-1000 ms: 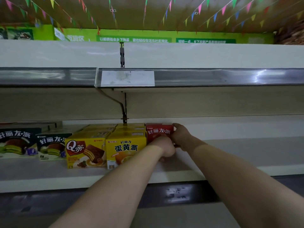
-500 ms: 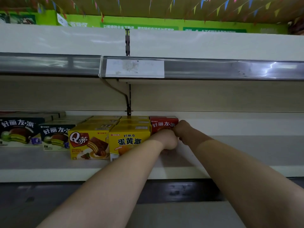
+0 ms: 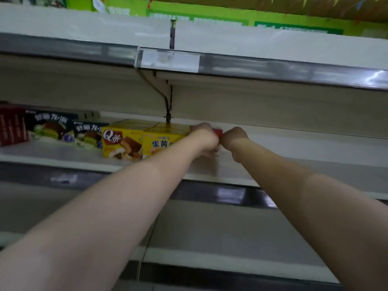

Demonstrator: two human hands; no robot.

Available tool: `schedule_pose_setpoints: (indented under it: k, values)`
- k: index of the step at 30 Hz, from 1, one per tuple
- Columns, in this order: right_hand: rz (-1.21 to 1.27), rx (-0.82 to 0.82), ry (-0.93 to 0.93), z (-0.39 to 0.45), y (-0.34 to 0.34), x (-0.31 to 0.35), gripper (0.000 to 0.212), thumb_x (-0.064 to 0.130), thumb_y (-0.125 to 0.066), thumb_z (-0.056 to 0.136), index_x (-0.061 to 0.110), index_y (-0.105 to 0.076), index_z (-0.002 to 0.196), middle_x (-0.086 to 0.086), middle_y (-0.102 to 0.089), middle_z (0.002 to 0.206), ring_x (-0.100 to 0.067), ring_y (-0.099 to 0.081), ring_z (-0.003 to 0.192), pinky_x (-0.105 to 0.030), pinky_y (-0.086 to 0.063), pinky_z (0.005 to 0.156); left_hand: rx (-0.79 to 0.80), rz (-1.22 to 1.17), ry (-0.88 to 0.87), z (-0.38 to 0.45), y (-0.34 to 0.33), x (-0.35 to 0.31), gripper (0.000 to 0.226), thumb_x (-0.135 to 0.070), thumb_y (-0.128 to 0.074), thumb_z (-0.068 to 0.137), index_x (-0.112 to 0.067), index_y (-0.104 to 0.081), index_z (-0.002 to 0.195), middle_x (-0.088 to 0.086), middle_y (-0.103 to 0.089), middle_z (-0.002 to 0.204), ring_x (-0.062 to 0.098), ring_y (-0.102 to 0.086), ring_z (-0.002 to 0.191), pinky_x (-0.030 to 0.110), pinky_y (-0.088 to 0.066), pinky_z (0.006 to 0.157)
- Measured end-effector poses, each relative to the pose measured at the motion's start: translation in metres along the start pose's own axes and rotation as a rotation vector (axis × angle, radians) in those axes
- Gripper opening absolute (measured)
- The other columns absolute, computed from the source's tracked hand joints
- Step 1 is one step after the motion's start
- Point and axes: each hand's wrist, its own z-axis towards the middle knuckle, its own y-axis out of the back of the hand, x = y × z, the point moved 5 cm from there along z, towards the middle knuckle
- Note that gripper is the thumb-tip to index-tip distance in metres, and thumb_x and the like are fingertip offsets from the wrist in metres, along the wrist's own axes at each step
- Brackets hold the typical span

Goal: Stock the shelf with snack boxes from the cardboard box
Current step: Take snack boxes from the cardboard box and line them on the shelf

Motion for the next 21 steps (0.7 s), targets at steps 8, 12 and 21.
schedule_pose_setpoints:
  k: [8,12,21]
  values:
    - [-0.24,-0.006,0.382,-0.071,-0.043,0.075,0.019,0.015,-0.057,0.088,0.009,-0.063,0.105,-0.011,-0.063,0.106,-0.03,-0.06,0.099,-0.028,-0.044,0.072,-0.197,-0.054,0.012,-0.094,0.085,0.04,0.02,0.001,-0.043,0.089,-0.007,-0.06,0.081,0.019,-0.068,0.088,0.033,-0.071,0.081,0.045,-0.06,0.068]
    - [-0.239,0.069,0.627,-0.132,-0.114,0.131,0.02,0.015,-0.06,0.084,0.01,-0.063,0.104,-0.015,-0.064,0.105,-0.032,-0.061,0.096,-0.03,-0.044,0.074,-0.183,0.205,0.055,-0.16,0.15,0.088,0.019,-0.006,-0.044,0.09,-0.008,-0.063,0.085,0.014,-0.072,0.087,0.029,-0.072,0.078,0.035,-0.056,0.056]
    - [-0.367,0.771,0.931,-0.38,-0.408,0.221,0.019,0.017,-0.062,0.088,0.008,-0.068,0.104,-0.01,-0.067,0.109,-0.026,-0.061,0.102,-0.03,-0.047,0.082,-0.237,0.657,0.567,-0.385,0.371,0.307,0.025,-0.021,-0.051,0.093,-0.01,-0.064,0.111,0.007,-0.067,0.101,0.022,-0.066,0.088,0.034,-0.056,0.072]
